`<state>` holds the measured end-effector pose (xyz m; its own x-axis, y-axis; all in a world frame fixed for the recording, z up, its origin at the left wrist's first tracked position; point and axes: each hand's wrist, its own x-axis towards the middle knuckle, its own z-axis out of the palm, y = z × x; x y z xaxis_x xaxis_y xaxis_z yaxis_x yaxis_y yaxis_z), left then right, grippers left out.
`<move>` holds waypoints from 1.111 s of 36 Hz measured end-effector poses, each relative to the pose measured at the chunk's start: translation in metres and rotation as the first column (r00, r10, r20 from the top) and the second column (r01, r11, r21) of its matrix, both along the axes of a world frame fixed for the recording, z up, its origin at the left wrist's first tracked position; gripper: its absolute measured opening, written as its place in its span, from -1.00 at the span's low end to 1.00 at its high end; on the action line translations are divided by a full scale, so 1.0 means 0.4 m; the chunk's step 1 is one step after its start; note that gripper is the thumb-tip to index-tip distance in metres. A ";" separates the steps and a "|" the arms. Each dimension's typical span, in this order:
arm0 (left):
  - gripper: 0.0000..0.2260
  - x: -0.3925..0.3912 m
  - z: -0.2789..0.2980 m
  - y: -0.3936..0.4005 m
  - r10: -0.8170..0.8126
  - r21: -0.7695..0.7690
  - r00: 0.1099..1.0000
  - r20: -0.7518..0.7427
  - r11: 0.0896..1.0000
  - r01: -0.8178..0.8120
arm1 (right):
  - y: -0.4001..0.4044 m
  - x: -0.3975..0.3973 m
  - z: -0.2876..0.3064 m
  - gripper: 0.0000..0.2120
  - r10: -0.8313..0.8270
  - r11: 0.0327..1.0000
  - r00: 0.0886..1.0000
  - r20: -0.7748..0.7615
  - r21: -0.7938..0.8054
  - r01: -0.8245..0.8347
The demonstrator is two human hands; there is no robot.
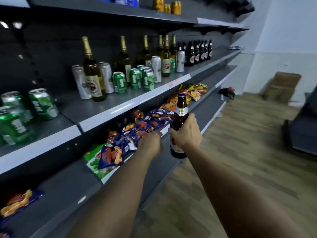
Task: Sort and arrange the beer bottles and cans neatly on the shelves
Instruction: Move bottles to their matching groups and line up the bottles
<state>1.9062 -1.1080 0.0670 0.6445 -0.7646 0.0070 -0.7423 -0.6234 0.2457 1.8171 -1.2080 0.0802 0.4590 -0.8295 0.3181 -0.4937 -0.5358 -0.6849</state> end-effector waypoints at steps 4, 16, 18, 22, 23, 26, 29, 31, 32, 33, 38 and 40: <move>-0.58 0.018 -0.027 -0.176 -0.073 0.028 0.997 -0.013 0.997 0.073 | -0.158 -0.017 -0.042 -0.48 -0.094 0.996 0.994 -0.052 -0.001 0.094; -0.55 0.120 -0.016 -0.690 -0.222 0.101 0.974 -0.042 0.969 0.225 | -0.623 0.010 -0.047 -0.48 -0.236 0.970 0.964 -0.123 0.021 0.240; -0.53 0.126 -0.017 -0.770 -0.243 0.132 0.969 -0.043 0.960 0.246 | -0.695 0.017 -0.052 -0.48 -0.260 0.963 0.959 -0.113 0.039 0.265; -0.50 0.154 -0.040 -0.918 -0.270 0.164 0.961 -0.063 0.947 0.276 | -0.841 0.042 -0.063 -0.48 -0.264 0.961 0.958 -0.110 0.052 0.270; -0.51 0.165 -0.046 -0.961 -0.279 0.163 0.959 -0.055 0.945 0.284 | -0.882 0.052 -0.065 -0.48 -0.262 0.961 0.959 -0.106 0.060 0.269; -0.58 0.195 -0.051 -1.087 -0.282 0.141 0.959 -0.021 0.949 0.283 | -1.013 0.089 -0.064 -0.45 -0.249 0.964 0.964 -0.093 0.073 0.256; -0.63 0.227 -0.045 -1.217 -0.255 0.114 0.967 -0.006 0.960 0.254 | -1.152 0.132 -0.055 -0.46 -0.224 0.972 0.970 -0.096 0.053 0.230; -0.61 0.253 -0.034 -1.305 -0.233 0.093 0.973 0.002 0.968 0.231 | -1.247 0.163 -0.041 -0.46 -0.203 0.978 0.974 -0.099 0.034 0.207; -0.60 0.267 -0.028 -1.347 -0.219 0.079 0.976 0.006 0.973 0.218 | -1.294 0.179 -0.032 -0.46 -0.188 0.981 0.977 -0.104 0.020 0.191; -0.59 0.283 -0.022 -1.389 -0.203 0.067 0.979 0.009 0.977 0.202 | -1.341 0.195 -0.022 -0.45 -0.171 0.985 0.980 -0.105 0.009 0.173; -0.59 0.357 0.021 -1.575 -0.090 0.028 0.996 0.018 0.996 0.089 | -1.568 0.282 0.042 -0.47 -0.077 0.997 0.993 -0.087 -0.037 0.074; -0.62 0.385 0.043 -1.638 -0.050 0.017 0.998 0.039 0.999 0.049 | -1.648 0.323 0.071 -0.46 -0.042 0.997 0.997 -0.070 -0.062 0.037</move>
